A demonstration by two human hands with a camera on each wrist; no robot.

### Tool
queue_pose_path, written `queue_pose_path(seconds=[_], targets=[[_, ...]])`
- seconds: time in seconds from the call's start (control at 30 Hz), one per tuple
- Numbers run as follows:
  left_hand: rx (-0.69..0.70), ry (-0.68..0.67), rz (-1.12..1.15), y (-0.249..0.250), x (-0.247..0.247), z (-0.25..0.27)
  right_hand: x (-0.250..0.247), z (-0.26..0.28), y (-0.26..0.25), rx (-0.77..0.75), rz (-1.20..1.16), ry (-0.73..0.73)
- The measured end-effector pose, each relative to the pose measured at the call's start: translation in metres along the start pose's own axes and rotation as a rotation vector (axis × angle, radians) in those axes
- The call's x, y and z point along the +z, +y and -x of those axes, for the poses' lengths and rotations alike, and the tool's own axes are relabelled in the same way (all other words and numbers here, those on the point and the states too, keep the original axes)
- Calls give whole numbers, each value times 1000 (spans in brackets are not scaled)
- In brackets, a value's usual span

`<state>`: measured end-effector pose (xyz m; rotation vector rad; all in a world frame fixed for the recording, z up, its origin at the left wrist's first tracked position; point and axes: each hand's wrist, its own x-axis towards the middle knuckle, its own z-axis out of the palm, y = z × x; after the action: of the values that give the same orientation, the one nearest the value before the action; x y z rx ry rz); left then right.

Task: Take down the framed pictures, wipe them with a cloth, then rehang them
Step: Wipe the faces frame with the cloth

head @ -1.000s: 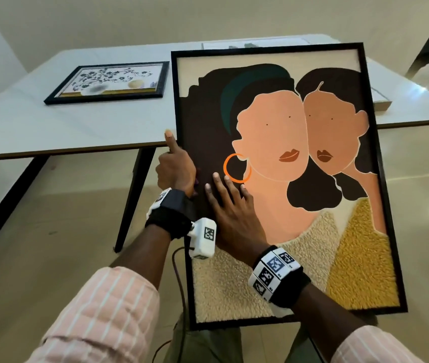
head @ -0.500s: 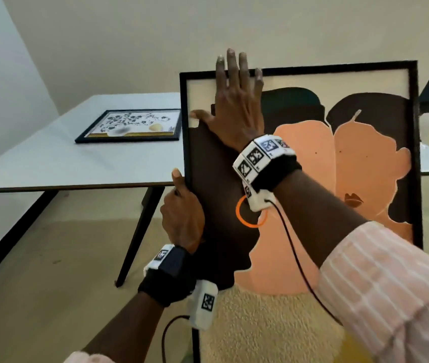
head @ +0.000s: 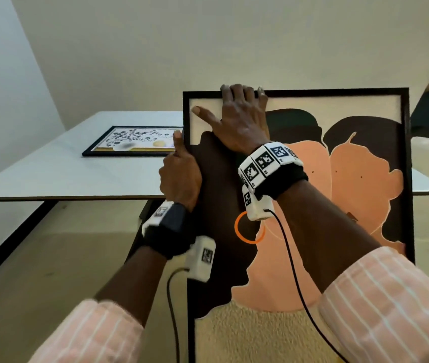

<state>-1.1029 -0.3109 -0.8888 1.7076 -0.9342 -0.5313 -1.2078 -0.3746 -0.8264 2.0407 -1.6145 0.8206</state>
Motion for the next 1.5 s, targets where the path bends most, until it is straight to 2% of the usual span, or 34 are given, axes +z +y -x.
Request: queue_pose_path(seconds=[0.13, 0.23, 0.37, 0.5, 0.6, 0.67, 0.77, 0.83, 0.9, 0.97, 1.07, 1.13, 1.33, 1.37, 1.43, 1.47, 1.5], targets=[[-54, 0, -1, -10, 1, 12, 2, 3, 0, 9, -27, 12], [-93, 59, 22, 29, -3, -13, -3, 1, -4, -10, -83, 11], [9, 48, 22, 78, -7, -50, -8, 3, -9, -34, -87, 32], [46, 19, -62, 54, 1, -31, -5, 5, -3, -3, -94, 32], [-73, 20, 17, 32, 4, -17, -3, 5, -1, 0, -91, 23], [-100, 56, 20, 46, 4, -27, -4, 4, -2, 2, -112, 20], [-33, 96, 66, 77, -3, -57, -7, 5, -6, -22, -128, 23], [46, 30, 166, 91, -3, -79, -8, 6, -7, -37, -110, 42], [90, -23, 128, 96, -1, -87, -11, 5, -3, -39, -98, 47], [71, 12, 77, 95, 1, -84, -12, 5, 3, -37, -84, 35], [45, -129, 250, 80, -3, -74, -10, 6, 7, -35, -75, 10], [79, -160, 314, 67, -8, -69, -9, 7, 5, -39, -79, 6], [121, -75, 342, 34, -17, -60, -15, 5, 3, -47, -97, 23], [137, -6, 290, 27, -19, -60, -16, 5, 4, -43, -109, 19], [168, 231, 283, 26, -30, -61, -18, 4, 7, -31, -132, 6], [189, 337, 361, 30, -38, -66, -20, 3, 9, -21, -144, 3], [207, 377, 487, 39, -46, -70, -22, 2, 9, -8, -162, 2]])
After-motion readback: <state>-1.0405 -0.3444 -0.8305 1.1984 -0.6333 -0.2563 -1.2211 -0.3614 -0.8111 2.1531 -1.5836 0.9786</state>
